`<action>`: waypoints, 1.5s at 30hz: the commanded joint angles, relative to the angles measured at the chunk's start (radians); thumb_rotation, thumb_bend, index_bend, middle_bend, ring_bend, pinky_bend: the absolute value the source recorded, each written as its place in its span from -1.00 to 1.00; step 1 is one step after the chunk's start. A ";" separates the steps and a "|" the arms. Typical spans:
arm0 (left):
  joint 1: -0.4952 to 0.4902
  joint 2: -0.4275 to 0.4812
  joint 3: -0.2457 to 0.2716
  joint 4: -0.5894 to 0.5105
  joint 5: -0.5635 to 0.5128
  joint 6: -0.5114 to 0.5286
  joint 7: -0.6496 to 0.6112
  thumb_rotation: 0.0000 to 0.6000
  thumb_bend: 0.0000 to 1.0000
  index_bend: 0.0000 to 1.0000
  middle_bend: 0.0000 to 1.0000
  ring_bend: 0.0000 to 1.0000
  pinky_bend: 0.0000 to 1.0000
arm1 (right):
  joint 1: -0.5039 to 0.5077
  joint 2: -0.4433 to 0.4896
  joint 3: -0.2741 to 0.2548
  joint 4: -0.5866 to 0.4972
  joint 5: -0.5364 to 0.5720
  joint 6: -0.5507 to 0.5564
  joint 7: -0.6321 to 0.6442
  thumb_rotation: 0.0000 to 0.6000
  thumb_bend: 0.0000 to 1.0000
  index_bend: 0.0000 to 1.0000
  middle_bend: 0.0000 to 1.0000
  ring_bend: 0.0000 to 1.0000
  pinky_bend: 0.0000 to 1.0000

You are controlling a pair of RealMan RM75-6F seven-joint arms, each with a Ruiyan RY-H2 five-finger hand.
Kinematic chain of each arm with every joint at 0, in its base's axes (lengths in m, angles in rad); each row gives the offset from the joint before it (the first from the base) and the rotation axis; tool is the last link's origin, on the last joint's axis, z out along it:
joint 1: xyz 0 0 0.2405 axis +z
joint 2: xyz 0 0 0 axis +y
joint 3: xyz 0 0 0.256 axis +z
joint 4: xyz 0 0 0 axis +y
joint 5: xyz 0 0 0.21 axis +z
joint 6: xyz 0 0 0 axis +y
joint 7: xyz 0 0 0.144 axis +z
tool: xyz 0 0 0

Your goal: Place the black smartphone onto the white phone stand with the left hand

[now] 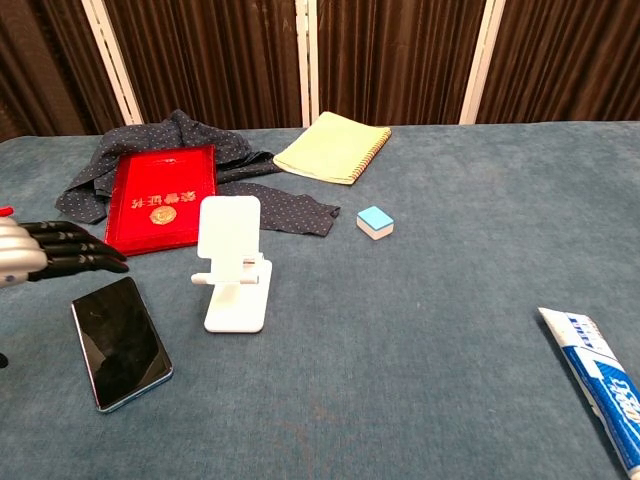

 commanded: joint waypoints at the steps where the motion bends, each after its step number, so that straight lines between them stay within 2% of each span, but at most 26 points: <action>1: -0.040 -0.025 0.016 0.032 0.032 -0.019 -0.037 1.00 -1.00 -0.91 -1.00 -1.00 -0.96 | 0.001 -0.002 0.003 0.001 0.004 0.000 -0.005 1.00 -1.00 -1.00 -1.00 -1.00 -1.00; 15: -0.135 -0.098 0.035 0.072 0.035 -0.139 -0.020 1.00 -1.00 -0.84 -1.00 -0.96 -0.85 | 0.003 -0.003 0.009 0.006 0.022 -0.007 0.001 1.00 -1.00 -1.00 -1.00 -1.00 -1.00; 21: -0.145 -0.131 0.038 0.094 0.028 -0.133 -0.023 1.00 -1.00 -0.69 -0.84 -0.74 -0.64 | 0.005 -0.003 0.011 0.011 0.027 -0.013 0.008 1.00 -1.00 -1.00 -1.00 -1.00 -1.00; 25: -0.152 -0.142 0.039 0.099 0.019 -0.136 -0.021 1.00 -1.00 -0.36 -0.54 -0.44 -0.42 | 0.007 -0.003 0.011 0.012 0.027 -0.016 0.011 1.00 -1.00 -1.00 -1.00 -1.00 -1.00; 27: -0.151 -0.148 0.038 0.105 0.019 -0.122 -0.010 1.00 -1.00 -0.13 -0.36 -0.29 -0.32 | 0.007 -0.002 0.012 0.012 0.028 -0.017 0.012 1.00 -1.00 -1.00 -1.00 -1.00 -1.00; 30: -0.146 -0.155 0.038 0.115 0.024 -0.094 0.004 1.00 -1.00 0.02 -0.24 -0.19 -0.26 | 0.007 -0.002 0.012 0.013 0.029 -0.016 0.014 1.00 -1.00 -1.00 -1.00 -1.00 -1.00; 37: -0.131 -0.143 0.051 0.121 0.050 -0.003 -0.016 1.00 -1.00 0.08 -0.20 -0.16 -0.23 | 0.005 0.000 0.010 0.011 0.026 -0.014 0.017 1.00 -1.00 -1.00 -1.00 -1.00 -1.00; 45: -0.123 -0.086 0.061 0.120 0.087 0.106 -0.036 1.00 -1.00 0.08 -0.20 -0.15 -0.22 | 0.004 0.001 0.008 0.007 0.021 -0.010 0.016 1.00 -1.00 -1.00 -1.00 -1.00 -1.00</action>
